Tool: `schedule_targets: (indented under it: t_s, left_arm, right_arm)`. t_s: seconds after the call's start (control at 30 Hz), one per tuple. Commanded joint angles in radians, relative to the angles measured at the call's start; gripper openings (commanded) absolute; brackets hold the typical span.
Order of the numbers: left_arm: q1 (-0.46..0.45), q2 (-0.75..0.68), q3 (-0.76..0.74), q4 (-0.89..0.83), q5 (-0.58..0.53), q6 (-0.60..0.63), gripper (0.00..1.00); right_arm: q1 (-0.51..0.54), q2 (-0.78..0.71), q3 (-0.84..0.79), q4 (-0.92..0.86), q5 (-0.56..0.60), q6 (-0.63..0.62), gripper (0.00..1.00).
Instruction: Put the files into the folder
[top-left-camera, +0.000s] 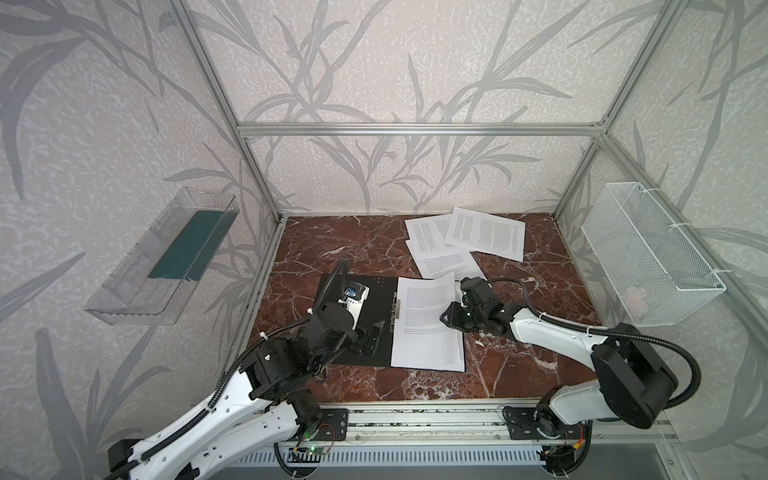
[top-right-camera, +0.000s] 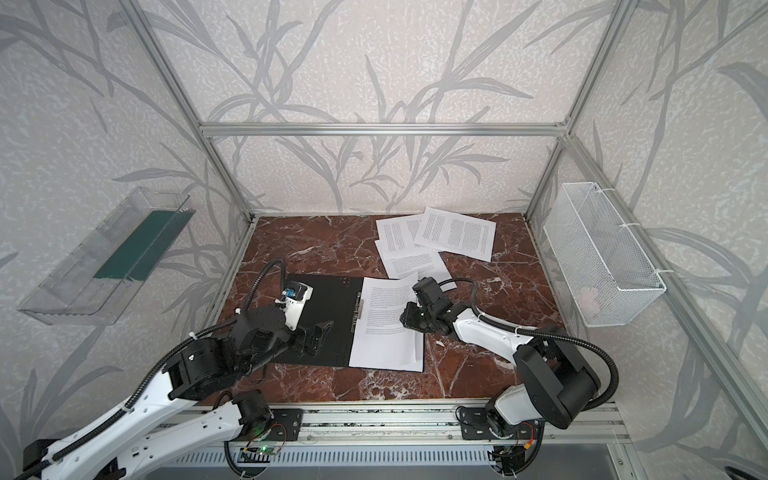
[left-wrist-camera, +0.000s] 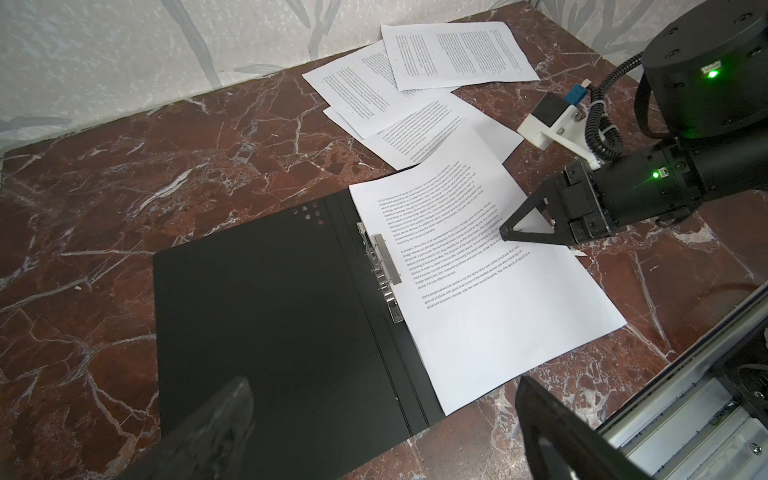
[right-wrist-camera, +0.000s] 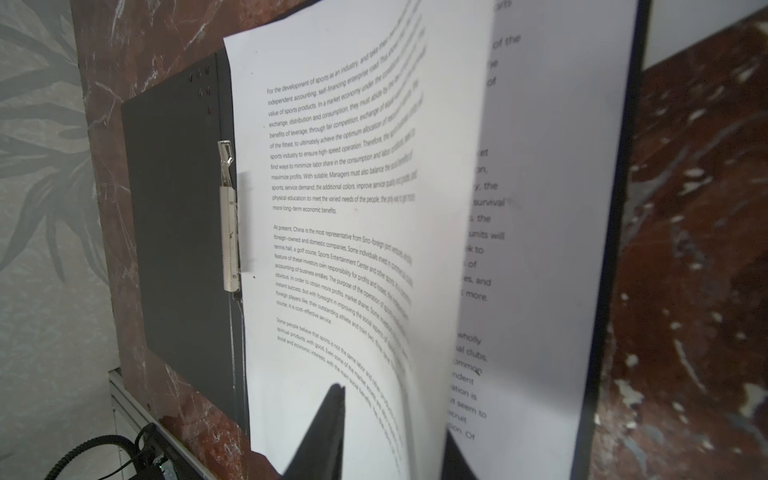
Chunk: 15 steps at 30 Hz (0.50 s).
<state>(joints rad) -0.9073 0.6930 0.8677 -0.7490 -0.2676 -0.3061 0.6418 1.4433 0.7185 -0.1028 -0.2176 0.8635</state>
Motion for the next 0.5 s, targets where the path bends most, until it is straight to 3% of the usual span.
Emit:
schedule_targets:
  t_s: [0.0, 0.2, 0.47]
  left_arm:
    - [0.007, -0.003, -0.01, -0.024, -0.001, 0.001, 0.99]
    - [0.007, -0.003, -0.01, -0.024, 0.001, 0.001, 0.99]
    - [0.007, -0.006, -0.01, -0.026, 0.004, 0.001, 0.99]
  right_arm:
    - [0.004, -0.017, 0.012, -0.025, 0.021, -0.008, 0.38]
    - [0.004, -0.03, 0.025, -0.078, 0.055, -0.022, 0.55]
    - [-0.044, -0.092, 0.072, -0.238, 0.204, -0.106, 0.92]
